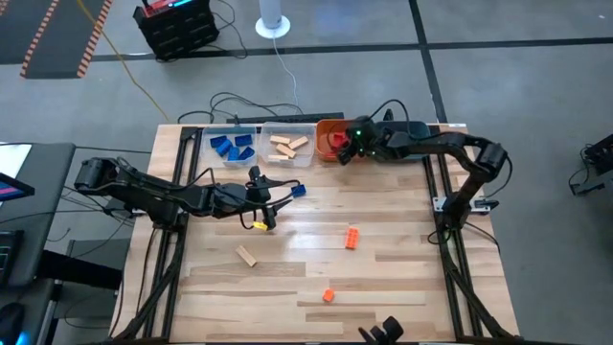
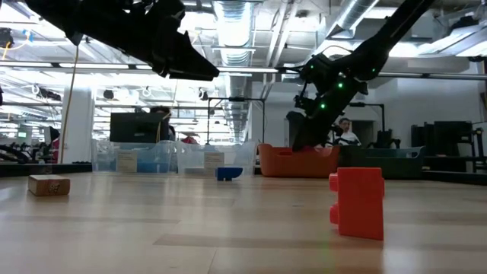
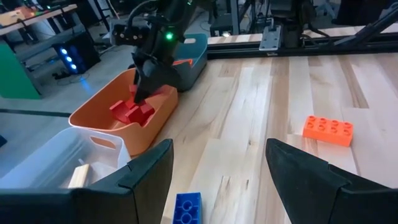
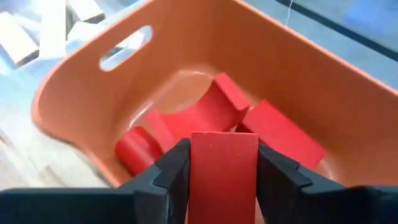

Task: Sort blocks
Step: Put the red block into the orange bin

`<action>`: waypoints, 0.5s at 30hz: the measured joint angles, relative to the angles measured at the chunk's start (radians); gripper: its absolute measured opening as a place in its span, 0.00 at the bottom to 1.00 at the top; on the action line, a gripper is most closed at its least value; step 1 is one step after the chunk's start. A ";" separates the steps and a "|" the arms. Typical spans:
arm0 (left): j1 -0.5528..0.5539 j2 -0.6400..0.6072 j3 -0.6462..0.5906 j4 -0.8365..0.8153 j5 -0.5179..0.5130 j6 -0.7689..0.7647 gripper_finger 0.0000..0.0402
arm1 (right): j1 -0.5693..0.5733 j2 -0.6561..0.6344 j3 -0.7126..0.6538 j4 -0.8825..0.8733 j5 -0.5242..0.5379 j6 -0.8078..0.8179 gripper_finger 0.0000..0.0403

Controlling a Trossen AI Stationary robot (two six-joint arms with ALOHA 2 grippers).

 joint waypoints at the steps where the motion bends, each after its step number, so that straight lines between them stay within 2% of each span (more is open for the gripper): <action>1: 0.000 0.000 0.000 0.001 0.000 0.000 0.62 | -0.004 0.000 0.000 0.004 0.000 0.000 0.43; 8: 0.000 0.000 0.000 -0.005 0.000 -0.006 0.62 | -0.031 0.000 0.000 0.025 -0.002 -0.046 0.45; 15: 0.000 -0.016 0.018 -0.036 0.052 -0.003 0.62 | -0.050 0.000 0.067 -0.101 -0.011 -0.078 0.61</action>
